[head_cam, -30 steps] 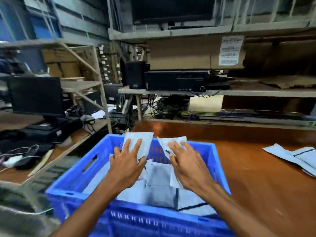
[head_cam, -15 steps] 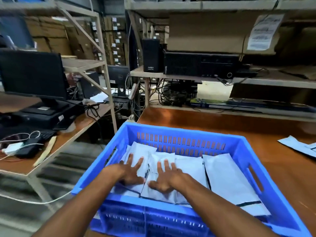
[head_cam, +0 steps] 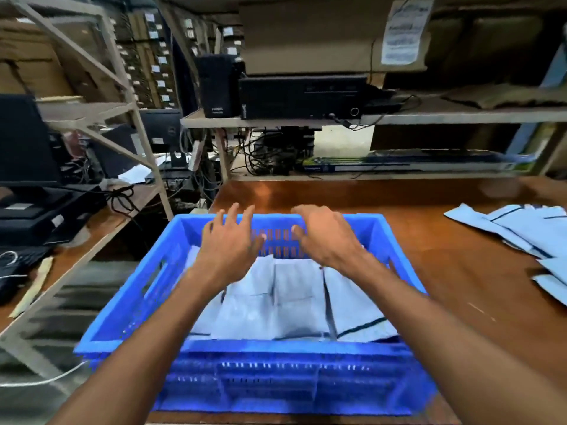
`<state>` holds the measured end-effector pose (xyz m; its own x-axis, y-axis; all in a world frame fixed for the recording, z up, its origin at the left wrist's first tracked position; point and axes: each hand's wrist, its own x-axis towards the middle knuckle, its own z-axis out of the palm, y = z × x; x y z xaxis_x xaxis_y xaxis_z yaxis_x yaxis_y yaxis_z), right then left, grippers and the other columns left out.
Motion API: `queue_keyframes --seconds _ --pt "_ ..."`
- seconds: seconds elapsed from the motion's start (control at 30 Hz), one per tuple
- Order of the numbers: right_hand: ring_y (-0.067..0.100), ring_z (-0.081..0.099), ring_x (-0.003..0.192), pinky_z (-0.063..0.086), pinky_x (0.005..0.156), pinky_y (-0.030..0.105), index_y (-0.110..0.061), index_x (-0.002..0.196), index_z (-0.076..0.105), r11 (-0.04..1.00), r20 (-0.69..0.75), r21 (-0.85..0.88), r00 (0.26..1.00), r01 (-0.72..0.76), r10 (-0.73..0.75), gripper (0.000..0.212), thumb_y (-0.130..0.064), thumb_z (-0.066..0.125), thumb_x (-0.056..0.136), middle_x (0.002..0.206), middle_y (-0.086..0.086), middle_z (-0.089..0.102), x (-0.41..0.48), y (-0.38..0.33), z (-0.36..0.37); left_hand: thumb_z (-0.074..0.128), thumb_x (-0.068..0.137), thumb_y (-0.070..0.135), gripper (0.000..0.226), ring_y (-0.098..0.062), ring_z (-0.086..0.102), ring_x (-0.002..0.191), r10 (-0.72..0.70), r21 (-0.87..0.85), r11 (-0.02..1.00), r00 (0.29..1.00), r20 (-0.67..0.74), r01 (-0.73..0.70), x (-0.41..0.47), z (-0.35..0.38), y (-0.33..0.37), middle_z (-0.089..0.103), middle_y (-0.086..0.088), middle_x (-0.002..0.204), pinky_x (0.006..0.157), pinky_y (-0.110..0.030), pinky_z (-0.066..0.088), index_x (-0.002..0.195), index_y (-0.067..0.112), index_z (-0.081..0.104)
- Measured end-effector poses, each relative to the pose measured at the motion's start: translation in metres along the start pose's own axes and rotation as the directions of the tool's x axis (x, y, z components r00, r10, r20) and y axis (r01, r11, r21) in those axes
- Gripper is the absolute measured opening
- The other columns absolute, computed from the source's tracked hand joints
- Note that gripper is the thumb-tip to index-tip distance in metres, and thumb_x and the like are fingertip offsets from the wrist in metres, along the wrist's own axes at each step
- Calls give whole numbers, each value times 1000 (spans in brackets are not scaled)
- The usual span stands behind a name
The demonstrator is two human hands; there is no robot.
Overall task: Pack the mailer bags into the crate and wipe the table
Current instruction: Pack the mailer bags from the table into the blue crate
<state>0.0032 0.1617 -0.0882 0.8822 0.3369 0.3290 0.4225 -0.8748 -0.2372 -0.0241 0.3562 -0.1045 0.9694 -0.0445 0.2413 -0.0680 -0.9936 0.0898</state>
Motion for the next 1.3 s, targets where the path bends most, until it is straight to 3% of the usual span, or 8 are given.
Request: queue_keyframes --seconds 0.2,0.33,0.57,0.73,0.87,0.97,1.17,1.3 --pt "27 64 103 51 87 37 -26 117 64 950 -208 67 927 -306 313 31 -26 53 89 111 2 71 -73 168 -81 48 95 50 55 -34 48 124 307 -194 929 949 -70 -315 23 17 199 49 -7 137 101 -47 42 141 22 40" --pt "36 63 100 54 81 43 -16 106 67 867 -150 -2 858 -498 492 31 -25 49 82 106 12 71 -159 301 -102 47 94 54 56 -32 48 125 453 -201 877 890 48 -436 15 49 355 49 -6 138 100 -47 39 141 24 41" --pt "31 54 121 43 96 41 -22 131 57 654 -10 -66 656 -754 755 45 -28 57 87 132 8 61 -298 514 -104 49 95 48 60 -33 36 137 567 -313 818 768 299 -482 21 137 553 40 -10 150 111 -49 30 147 20 35" --pt "29 25 143 21 112 53 -30 148 33 666 -40 -268 698 -696 715 65 -55 48 90 157 5 31 -326 601 -94 47 95 54 68 -34 21 145 620 -299 783 727 296 -545 66 197 639 19 -9 160 115 -52 24 152 30 20" --pt "29 1 150 -1 118 57 -37 155 1 693 124 -314 696 -649 707 74 -70 23 92 165 1 1 -321 626 -69 33 96 65 71 -33 -3 151 621 -275 784 707 339 -557 107 232 685 -3 -2 165 119 -57 10 155 40 3" --pt "27 -11 151 -11 118 54 -40 153 -14 706 97 -335 722 -625 685 72 -71 10 93 164 -1 -11 -326 628 -49 21 96 68 64 -31 1 151 632 -297 772 627 456 -562 114 256 690 -8 4 165 117 -61 8 150 52 -8" --pt "26 -9 151 -11 118 54 -41 154 -7 756 126 -362 774 -546 620 77 -73 -9 84 165 -2 -5 -326 626 -48 7 100 60 53 -32 18 146 602 -118 782 692 397 -612 84 262 646 1 4 166 109 -61 23 148 53 -15" --pt "19 -1 152 -13 115 60 -40 154 11 835 221 -423 854 -351 471 76 -53 4 80 164 -3 10 -306 596 -54 8 98 63 58 -33 27 140 467 -10 860 778 421 -511 49 240 584 4 0 165 106 -57 29 151 49 -9"
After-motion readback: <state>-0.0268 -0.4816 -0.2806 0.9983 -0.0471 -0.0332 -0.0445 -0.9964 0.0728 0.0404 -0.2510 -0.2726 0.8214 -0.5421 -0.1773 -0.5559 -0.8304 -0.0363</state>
